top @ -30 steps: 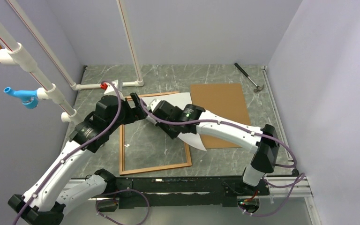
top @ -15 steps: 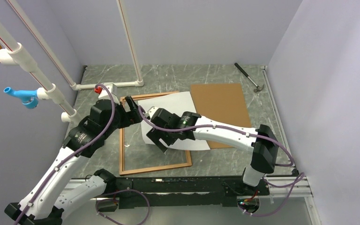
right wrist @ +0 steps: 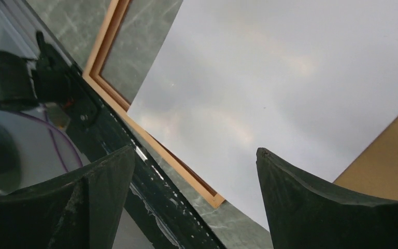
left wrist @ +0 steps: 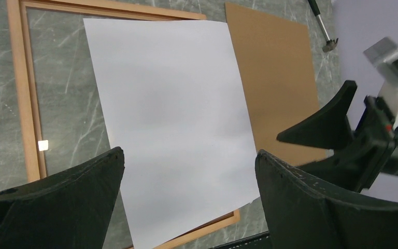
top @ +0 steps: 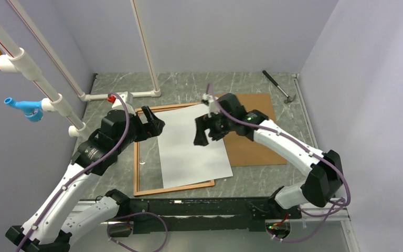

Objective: Put the photo into the frame
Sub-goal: Turn over the photo from the photo frame.

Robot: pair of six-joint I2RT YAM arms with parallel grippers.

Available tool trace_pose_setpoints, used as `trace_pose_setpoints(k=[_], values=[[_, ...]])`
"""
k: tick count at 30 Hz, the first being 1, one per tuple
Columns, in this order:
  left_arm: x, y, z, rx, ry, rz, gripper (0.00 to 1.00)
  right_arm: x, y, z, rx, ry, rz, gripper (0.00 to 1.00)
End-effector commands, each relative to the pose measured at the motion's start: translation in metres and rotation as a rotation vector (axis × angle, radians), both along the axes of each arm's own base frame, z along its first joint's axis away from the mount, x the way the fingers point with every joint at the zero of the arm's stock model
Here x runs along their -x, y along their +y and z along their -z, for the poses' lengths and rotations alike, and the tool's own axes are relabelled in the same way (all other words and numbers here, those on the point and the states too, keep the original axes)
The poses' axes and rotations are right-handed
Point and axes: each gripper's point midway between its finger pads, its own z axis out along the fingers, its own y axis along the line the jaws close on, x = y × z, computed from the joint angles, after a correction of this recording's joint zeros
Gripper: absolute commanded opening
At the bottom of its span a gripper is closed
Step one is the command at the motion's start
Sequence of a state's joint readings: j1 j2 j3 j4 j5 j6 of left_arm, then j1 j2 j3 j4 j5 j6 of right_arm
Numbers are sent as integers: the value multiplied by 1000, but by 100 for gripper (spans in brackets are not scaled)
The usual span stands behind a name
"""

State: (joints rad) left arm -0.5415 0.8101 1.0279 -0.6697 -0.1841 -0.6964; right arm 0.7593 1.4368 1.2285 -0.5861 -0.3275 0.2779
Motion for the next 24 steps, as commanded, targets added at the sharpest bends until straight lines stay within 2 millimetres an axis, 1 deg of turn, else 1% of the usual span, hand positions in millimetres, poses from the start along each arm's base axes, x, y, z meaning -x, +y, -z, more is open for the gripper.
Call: trace_pose_setpoints(k=[1,4,7,10,12,14,20,24], values=[[-7,-15,-18,41,-40,60,99,-20,-27,-10,-168,68,64,89],[-7,-24,-20,61,-48,97,99,-39,-58,4,-213,131,157,88],[-7,-31,-19,70,-50,135,99,-54,-88,24,-267,220,245,88],[-9,-38,-14,65,-40,170,99,-62,-104,43,-315,295,298,87],[-10,-45,-9,65,-23,202,99,-64,-110,57,-329,338,320,86],[-11,-51,-2,62,3,227,99,-67,-112,69,-346,371,323,84],[-15,-70,17,70,71,301,99,-70,-111,101,-350,442,313,79],[-17,-74,24,75,90,315,99,-73,-109,116,-368,477,302,73]])
